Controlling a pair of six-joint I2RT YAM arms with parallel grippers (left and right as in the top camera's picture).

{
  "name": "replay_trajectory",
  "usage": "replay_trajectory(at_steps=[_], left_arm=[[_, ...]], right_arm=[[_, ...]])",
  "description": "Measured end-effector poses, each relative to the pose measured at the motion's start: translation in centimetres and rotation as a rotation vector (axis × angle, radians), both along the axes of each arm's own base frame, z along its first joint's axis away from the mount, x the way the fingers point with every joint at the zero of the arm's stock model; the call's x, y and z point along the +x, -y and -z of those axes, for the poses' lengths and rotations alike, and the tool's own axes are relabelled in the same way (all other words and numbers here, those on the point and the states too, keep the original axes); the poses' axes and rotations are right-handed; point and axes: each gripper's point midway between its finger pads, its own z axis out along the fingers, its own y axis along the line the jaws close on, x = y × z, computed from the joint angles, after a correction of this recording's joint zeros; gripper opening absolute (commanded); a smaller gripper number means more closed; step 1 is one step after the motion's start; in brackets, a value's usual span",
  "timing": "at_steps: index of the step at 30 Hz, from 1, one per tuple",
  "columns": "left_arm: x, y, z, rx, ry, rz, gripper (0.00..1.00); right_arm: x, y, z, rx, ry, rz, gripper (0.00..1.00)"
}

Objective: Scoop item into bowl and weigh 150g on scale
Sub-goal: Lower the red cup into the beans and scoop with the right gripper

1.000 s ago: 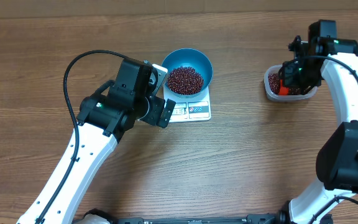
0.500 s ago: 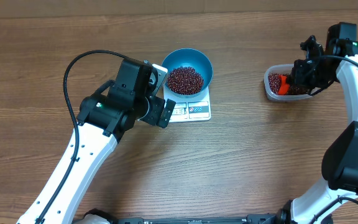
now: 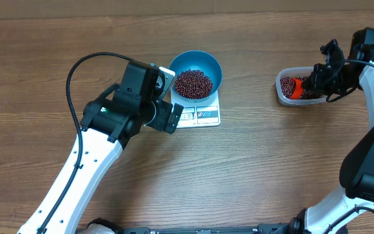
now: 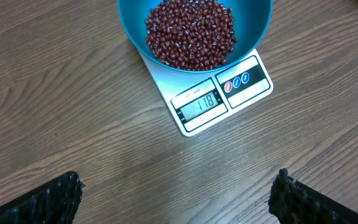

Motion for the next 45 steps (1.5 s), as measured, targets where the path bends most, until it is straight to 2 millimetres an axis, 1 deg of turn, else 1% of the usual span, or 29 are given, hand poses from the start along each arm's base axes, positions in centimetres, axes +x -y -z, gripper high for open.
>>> replay_trajectory(at_steps=[6, 19, 31, 45], left_arm=[[0.0, 0.0, 0.0, 0.0, 0.0, 0.0, 1.0], [0.0, 0.0, 0.0, 0.0, 0.0, 0.0, 0.99], [0.0, 0.0, 0.0, 0.0, 0.0, 0.0, 1.0], [0.0, 0.0, 0.0, 0.0, 0.0, 0.0, 0.99]], right_arm=[[-0.2, -0.1, 0.1, 0.047, 0.005, 0.007, 0.04], [0.4, -0.8, -0.6, 0.112, 0.048, -0.002, 0.04], [0.6, 0.1, -0.8, 0.126, 0.064, 0.02, 0.04], [0.8, 0.0, -1.1, 0.147, 0.081, 0.017, 0.04]])
